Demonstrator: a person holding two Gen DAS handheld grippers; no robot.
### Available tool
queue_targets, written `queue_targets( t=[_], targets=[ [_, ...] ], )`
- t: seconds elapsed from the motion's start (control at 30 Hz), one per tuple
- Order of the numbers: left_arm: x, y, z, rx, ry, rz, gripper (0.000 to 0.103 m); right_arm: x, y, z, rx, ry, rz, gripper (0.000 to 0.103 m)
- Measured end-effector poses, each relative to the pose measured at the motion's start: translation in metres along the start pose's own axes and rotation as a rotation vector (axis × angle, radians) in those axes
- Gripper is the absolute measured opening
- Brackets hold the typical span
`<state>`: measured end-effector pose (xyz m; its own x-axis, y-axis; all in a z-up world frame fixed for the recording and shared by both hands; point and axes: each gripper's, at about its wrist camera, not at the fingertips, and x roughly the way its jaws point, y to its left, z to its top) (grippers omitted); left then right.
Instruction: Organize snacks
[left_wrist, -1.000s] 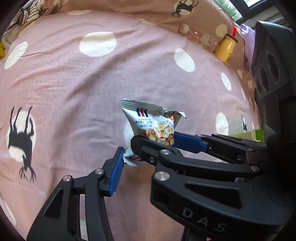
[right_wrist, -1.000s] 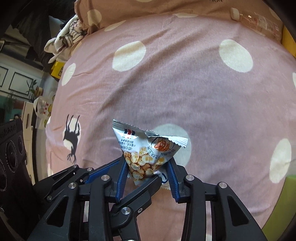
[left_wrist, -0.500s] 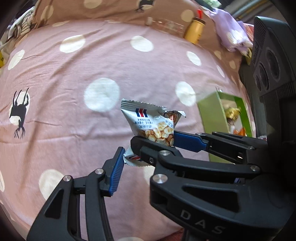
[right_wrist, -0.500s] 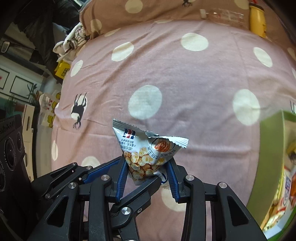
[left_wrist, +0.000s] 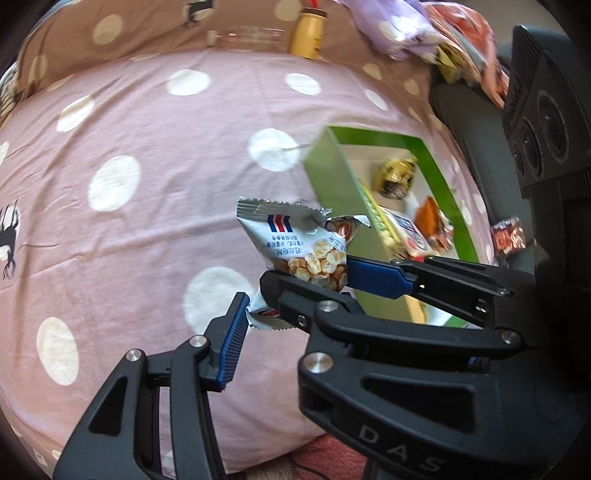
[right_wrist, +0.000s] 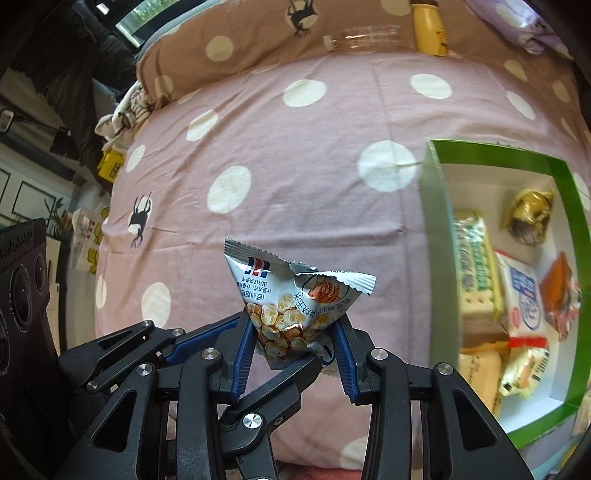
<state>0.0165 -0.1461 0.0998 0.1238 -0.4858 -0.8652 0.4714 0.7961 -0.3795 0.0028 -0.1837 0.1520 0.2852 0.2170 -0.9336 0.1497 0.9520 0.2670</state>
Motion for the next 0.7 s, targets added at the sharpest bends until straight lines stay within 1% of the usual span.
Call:
queue_targets(
  t=[0.3,0.43,0.57,0.7],
  targets=[
    [0.007,-0.045,0.0,0.095,0.004,-0.007,0.048,-0.029,-0.038,-0.02,0.062,-0.067,-0.01,0.042],
    [0.01,-0.065,0.003,0.138,0.002,-0.012,0.048,-0.04,-0.054,-0.025,0.09,-0.095,-0.018,0.042],
    [0.013,-0.087,0.008,0.188,-0.006,-0.018,0.048,-0.056,-0.069,-0.03,0.111,-0.143,-0.03,0.042],
    [0.022,-0.106,0.013,0.232,-0.003,-0.032,0.048,-0.067,-0.088,-0.034,0.149,-0.177,-0.044,0.042]
  ],
)
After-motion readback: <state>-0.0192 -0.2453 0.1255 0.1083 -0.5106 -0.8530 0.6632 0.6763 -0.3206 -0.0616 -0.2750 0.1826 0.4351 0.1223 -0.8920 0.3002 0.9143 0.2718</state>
